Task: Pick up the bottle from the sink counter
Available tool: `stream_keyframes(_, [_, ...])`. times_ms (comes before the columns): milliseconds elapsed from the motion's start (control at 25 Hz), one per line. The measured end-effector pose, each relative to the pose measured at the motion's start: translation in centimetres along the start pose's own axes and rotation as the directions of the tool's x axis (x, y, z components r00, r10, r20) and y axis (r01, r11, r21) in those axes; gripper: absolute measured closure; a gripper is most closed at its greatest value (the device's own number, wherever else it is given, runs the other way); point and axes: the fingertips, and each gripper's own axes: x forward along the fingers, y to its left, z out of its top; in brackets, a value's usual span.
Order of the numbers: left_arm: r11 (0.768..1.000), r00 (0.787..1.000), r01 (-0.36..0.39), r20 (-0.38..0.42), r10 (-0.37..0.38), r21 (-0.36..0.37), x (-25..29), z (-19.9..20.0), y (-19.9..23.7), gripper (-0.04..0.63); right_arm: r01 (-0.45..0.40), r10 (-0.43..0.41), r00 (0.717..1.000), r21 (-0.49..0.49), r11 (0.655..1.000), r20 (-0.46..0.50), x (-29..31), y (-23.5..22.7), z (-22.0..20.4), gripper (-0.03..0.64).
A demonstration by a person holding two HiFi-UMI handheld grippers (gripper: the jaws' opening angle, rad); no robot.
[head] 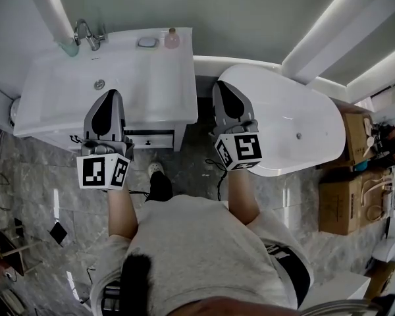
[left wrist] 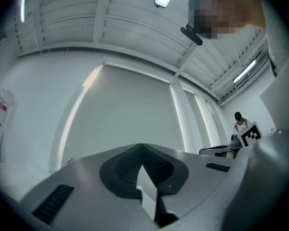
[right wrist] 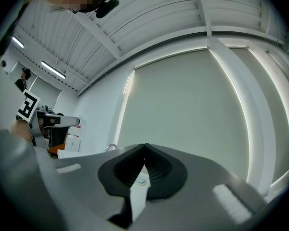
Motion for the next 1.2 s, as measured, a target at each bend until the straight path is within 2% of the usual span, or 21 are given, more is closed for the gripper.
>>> stream_keyframes(600, [0.996,0.996,0.085,-0.007,-0.085,-0.025,11.1,-2.6,8.1,0.588,0.065,-0.065,0.998,-0.010,0.998,-0.009,11.8,-1.5,-2.0,0.606])
stream_keyframes(1200, [0.985,0.986,0.163,-0.032,-0.164,-0.053,18.8,-5.7,13.9,0.588,0.134,-0.134,0.990,-0.009,0.991,-0.034,20.2,-2.3,-4.5,0.606])
